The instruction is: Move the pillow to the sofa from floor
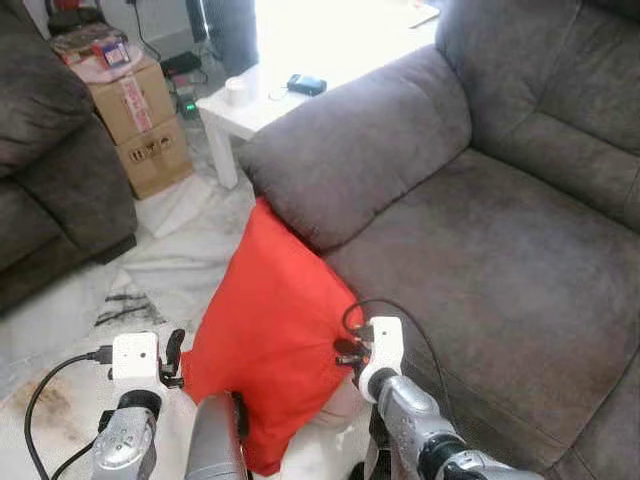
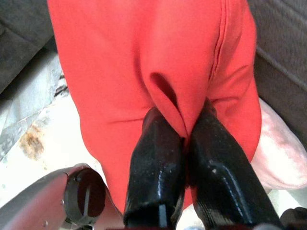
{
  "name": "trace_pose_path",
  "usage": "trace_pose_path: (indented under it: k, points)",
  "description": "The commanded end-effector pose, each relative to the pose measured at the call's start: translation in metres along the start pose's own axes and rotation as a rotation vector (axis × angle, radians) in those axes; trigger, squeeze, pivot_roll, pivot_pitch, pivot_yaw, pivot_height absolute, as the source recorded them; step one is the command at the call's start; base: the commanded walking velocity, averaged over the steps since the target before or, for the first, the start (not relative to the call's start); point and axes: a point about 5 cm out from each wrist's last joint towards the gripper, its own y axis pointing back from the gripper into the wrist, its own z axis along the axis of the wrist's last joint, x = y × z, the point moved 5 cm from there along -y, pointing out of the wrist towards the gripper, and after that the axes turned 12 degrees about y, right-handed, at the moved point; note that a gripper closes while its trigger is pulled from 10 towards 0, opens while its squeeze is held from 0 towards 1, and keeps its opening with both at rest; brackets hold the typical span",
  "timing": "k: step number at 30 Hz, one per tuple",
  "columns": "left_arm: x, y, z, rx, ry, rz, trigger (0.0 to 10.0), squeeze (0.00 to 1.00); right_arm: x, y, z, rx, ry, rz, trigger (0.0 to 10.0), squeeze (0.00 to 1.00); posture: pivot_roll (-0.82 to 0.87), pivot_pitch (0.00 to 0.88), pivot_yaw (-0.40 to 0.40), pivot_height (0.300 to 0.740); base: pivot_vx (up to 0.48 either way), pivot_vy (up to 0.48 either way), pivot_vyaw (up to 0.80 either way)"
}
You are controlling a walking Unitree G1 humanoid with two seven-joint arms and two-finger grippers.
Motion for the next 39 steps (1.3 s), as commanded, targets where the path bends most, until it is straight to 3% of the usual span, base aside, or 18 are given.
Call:
trace_pose_path:
  k: [1,6,7,10,16,28,30,32,33,35,36,39]
  points:
    - [0.000,0.000,-0.004,0.009,-0.016,-0.004,10.0,0.00,0.002,0.000,-0.005,0.024,0.002,-0.004,0.0,0.00,0.19,0.007,-0.026,0.579,0.000,0.000,0.00]
    - [-0.003,-0.014,0.000,0.003,-0.011,-0.012,10.0,0.00,-0.014,0.001,0.003,0.009,0.011,-0.044,0.0,0.00,0.16,0.000,-0.009,0.579,0.000,0.000,0.00]
    - [-0.004,-0.016,0.002,-0.006,-0.010,-0.015,10.0,0.00,-0.022,0.002,0.007,-0.005,0.020,-0.058,10.0,0.00,0.16,0.000,-0.007,0.579,0.000,0.000,0.00]
    - [-0.008,-0.028,0.009,-0.029,-0.004,-0.024,10.0,0.00,-0.049,0.006,0.034,-0.090,0.034,-0.111,10.0,0.00,0.13,0.000,0.000,0.579,0.000,0.000,0.00]
    - [-0.012,-0.029,0.013,-0.056,0.008,-0.029,10.0,0.00,-0.088,0.022,0.068,-0.244,0.073,-0.149,10.0,0.00,0.11,0.000,0.005,0.579,0.000,0.000,0.00]
    - [-0.031,-0.024,0.015,-0.087,0.024,-0.093,10.0,0.00,-0.124,0.050,0.068,-0.349,0.077,-0.198,10.0,0.00,0.06,0.000,0.055,0.579,0.000,0.000,0.00]
    - [-0.031,-0.024,0.015,-0.087,0.024,-0.093,10.0,0.00,-0.124,0.050,0.068,-0.349,0.077,-0.198,10.0,0.00,0.06,0.000,0.055,0.579,0.000,0.000,0.00]
    - [-0.036,-0.023,0.015,-0.084,0.016,-0.122,10.0,0.00,-0.135,0.061,0.070,-0.390,0.065,-0.211,10.0,0.00,0.06,0.000,0.059,0.579,0.000,0.000,0.00]
    - [-0.037,-0.021,0.016,-0.088,0.011,-0.130,10.0,0.00,-0.133,0.061,0.069,-0.404,0.067,-0.208,10.0,0.00,0.07,0.000,0.057,0.579,0.000,0.000,0.00]
    - [-0.036,-0.020,0.021,-0.102,0.016,-0.126,10.0,0.00,-0.109,0.049,0.073,-0.424,0.081,-0.186,10.0,0.00,0.08,0.000,0.055,0.579,0.000,0.000,0.00]
    - [-0.036,-0.018,0.025,-0.117,0.020,-0.126,10.0,0.00,-0.081,0.036,0.085,-0.456,0.099,-0.161,10.0,0.00,0.09,0.000,0.049,0.579,0.000,0.000,0.00]
    - [-0.039,-0.015,0.027,-0.129,0.022,-0.127,10.0,0.00,-0.068,0.032,0.094,-0.481,0.116,-0.141,10.0,0.00,0.10,0.000,0.033,0.579,0.000,0.000,0.00]
